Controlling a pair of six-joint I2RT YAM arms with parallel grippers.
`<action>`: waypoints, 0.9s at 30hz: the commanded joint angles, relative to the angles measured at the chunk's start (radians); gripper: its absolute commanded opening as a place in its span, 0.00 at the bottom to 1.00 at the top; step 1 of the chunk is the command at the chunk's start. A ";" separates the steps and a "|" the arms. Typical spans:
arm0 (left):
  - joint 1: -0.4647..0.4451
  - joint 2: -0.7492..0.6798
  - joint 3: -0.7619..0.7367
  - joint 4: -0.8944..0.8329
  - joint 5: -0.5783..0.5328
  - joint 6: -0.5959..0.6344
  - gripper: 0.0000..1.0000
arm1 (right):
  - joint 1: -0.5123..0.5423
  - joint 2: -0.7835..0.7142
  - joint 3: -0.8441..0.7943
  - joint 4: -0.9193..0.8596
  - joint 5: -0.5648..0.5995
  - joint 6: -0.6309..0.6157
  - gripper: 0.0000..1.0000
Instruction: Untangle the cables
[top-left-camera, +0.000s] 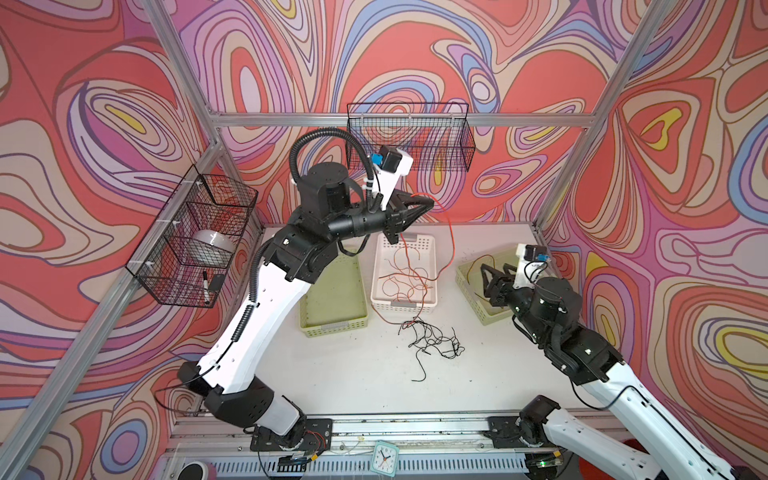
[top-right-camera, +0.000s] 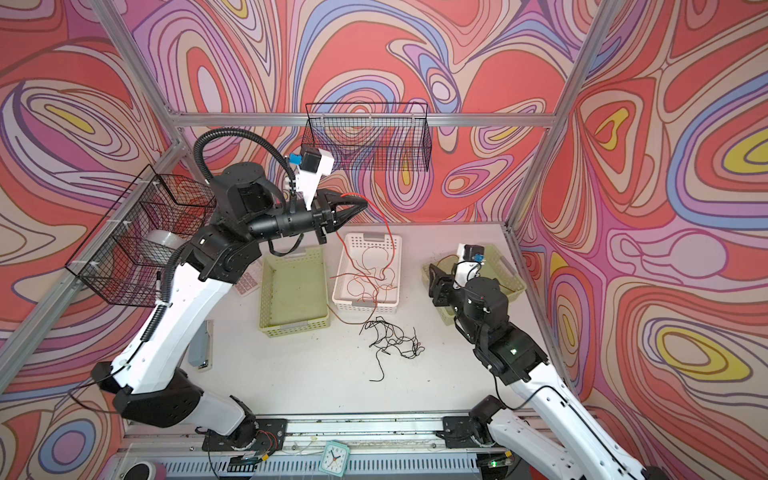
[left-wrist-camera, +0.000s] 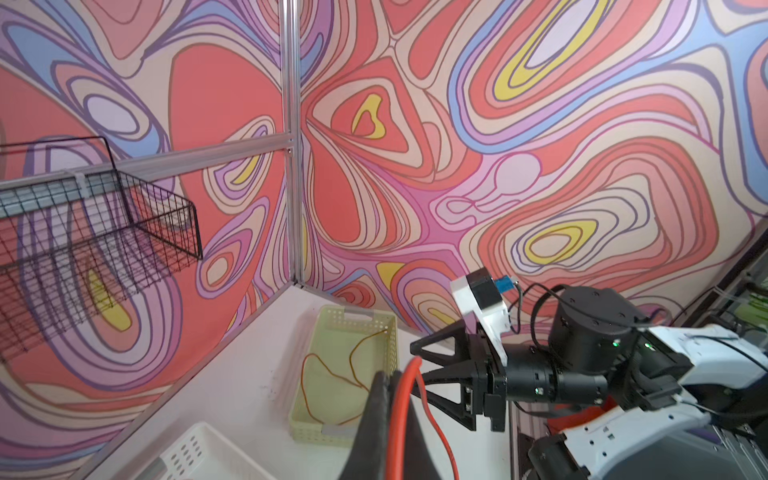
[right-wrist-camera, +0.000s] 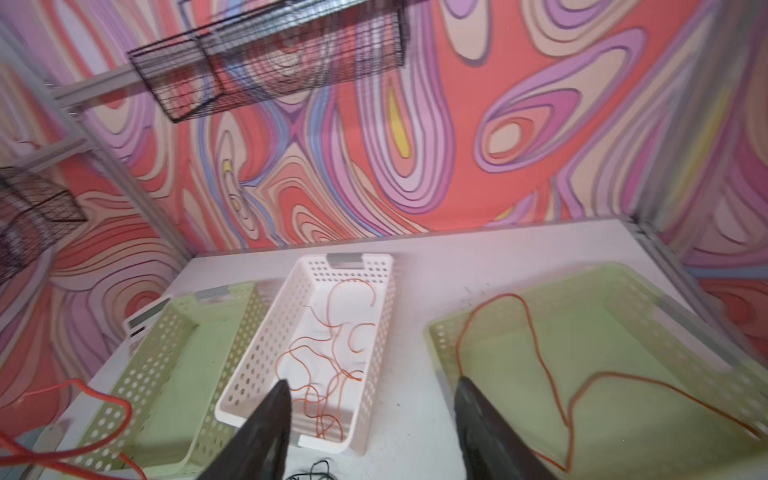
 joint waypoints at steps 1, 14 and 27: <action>-0.030 0.147 0.162 0.113 -0.007 -0.067 0.00 | 0.001 -0.025 0.012 -0.255 0.231 0.160 0.52; -0.117 0.725 0.586 0.723 -0.107 -0.318 0.00 | 0.001 -0.166 -0.115 -0.357 0.149 0.282 0.17; -0.201 0.954 0.341 0.896 -0.196 -0.382 0.00 | 0.001 -0.299 -0.174 -0.388 0.132 0.276 0.20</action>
